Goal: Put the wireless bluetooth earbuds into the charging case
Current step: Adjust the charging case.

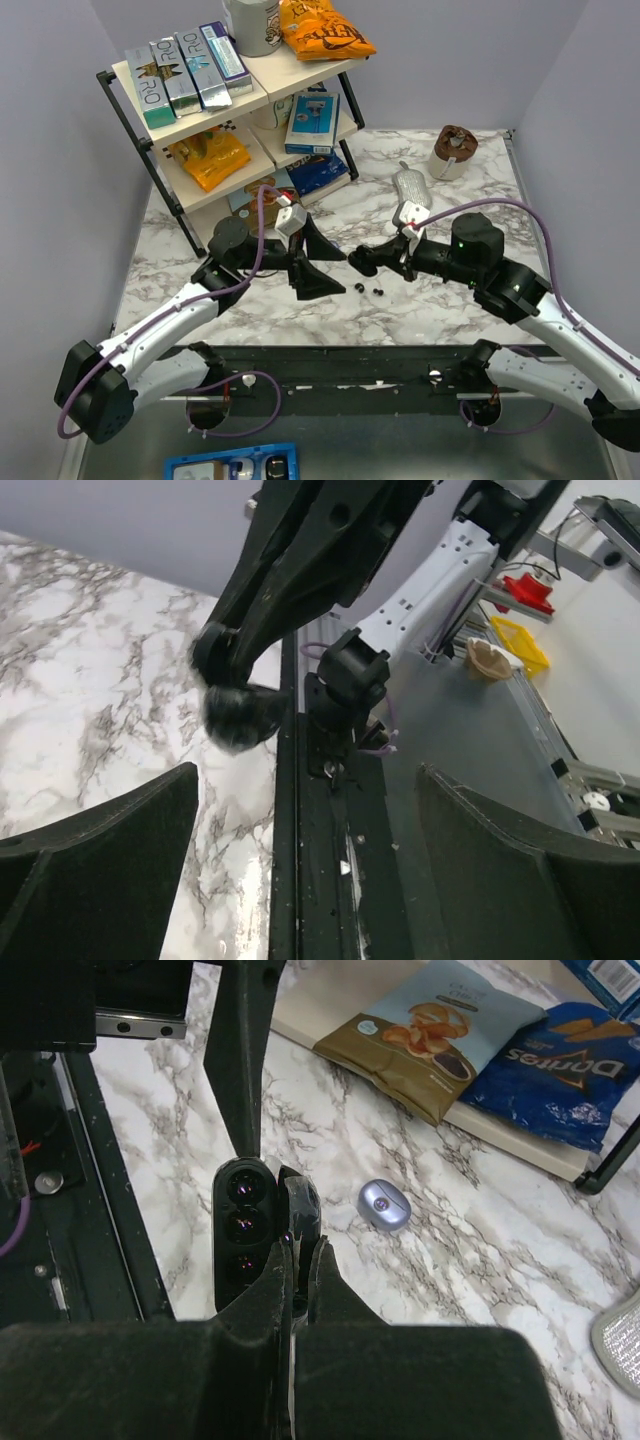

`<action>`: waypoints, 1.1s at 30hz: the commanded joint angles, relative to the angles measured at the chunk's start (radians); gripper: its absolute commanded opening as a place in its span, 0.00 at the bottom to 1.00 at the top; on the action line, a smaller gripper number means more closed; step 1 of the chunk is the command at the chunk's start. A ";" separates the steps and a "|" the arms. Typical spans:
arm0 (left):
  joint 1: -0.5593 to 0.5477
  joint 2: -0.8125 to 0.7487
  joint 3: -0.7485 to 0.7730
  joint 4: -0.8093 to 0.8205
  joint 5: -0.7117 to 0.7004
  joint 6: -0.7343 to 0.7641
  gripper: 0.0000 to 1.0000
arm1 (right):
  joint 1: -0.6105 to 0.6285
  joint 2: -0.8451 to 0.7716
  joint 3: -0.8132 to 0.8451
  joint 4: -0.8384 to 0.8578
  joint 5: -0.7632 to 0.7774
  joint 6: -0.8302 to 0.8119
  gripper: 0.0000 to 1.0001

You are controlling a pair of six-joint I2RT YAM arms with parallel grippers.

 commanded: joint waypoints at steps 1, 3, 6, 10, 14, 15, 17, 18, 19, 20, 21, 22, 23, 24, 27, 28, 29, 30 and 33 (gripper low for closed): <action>-0.049 0.044 0.042 0.008 0.053 0.086 0.90 | 0.022 0.012 0.028 0.008 -0.006 -0.033 0.01; -0.064 0.063 0.045 -0.006 0.028 0.117 0.89 | 0.025 0.020 0.028 0.014 -0.013 -0.030 0.01; -0.075 0.080 0.042 -0.032 -0.012 0.151 0.88 | 0.029 0.031 0.031 0.013 -0.019 -0.031 0.01; -0.080 0.101 0.043 -0.029 -0.038 0.159 0.87 | 0.043 0.044 0.034 0.013 -0.029 -0.030 0.01; -0.081 0.114 0.047 -0.018 -0.050 0.156 0.87 | 0.052 0.046 0.033 0.020 -0.015 -0.035 0.01; -0.080 0.114 0.047 -0.015 -0.058 0.153 0.87 | 0.054 0.046 0.033 0.019 -0.013 -0.036 0.01; -0.080 0.117 0.047 -0.012 -0.058 0.154 0.85 | 0.057 0.048 0.033 0.019 -0.012 -0.036 0.01; -0.081 0.120 0.047 -0.010 -0.062 0.153 0.84 | 0.058 0.048 0.033 0.019 -0.013 -0.036 0.01; -0.080 0.121 0.048 -0.007 -0.064 0.151 0.83 | 0.062 0.048 0.034 0.020 -0.018 -0.035 0.01; -0.080 0.124 0.045 -0.003 -0.067 0.148 0.80 | 0.063 0.049 0.036 0.022 -0.018 -0.035 0.01; -0.081 0.126 0.042 0.008 -0.066 0.142 0.79 | 0.065 0.051 0.036 0.020 -0.022 -0.033 0.01; -0.083 0.129 0.042 0.022 -0.067 0.131 0.78 | 0.066 0.054 0.039 0.019 -0.025 -0.032 0.01; -0.083 0.132 0.039 0.030 -0.067 0.128 0.77 | 0.066 0.054 0.039 0.019 -0.029 -0.030 0.01; -0.083 0.134 0.039 0.036 -0.069 0.125 0.77 | 0.068 0.055 0.039 0.020 -0.032 -0.028 0.01; -0.092 0.140 0.037 0.047 -0.073 0.125 0.75 | 0.069 0.057 0.040 0.024 -0.032 -0.025 0.01; -0.094 0.141 0.037 0.047 -0.073 0.125 0.74 | 0.069 0.055 0.042 0.024 -0.033 -0.025 0.01; -0.100 0.141 0.037 0.048 -0.073 0.125 0.72 | 0.069 0.055 0.042 0.024 -0.033 -0.025 0.01; -0.103 0.141 0.036 0.048 -0.076 0.127 0.71 | 0.069 0.055 0.042 0.024 -0.033 -0.025 0.01; -0.112 0.149 0.034 0.051 -0.076 0.130 0.63 | 0.069 0.057 0.040 0.025 -0.033 -0.025 0.01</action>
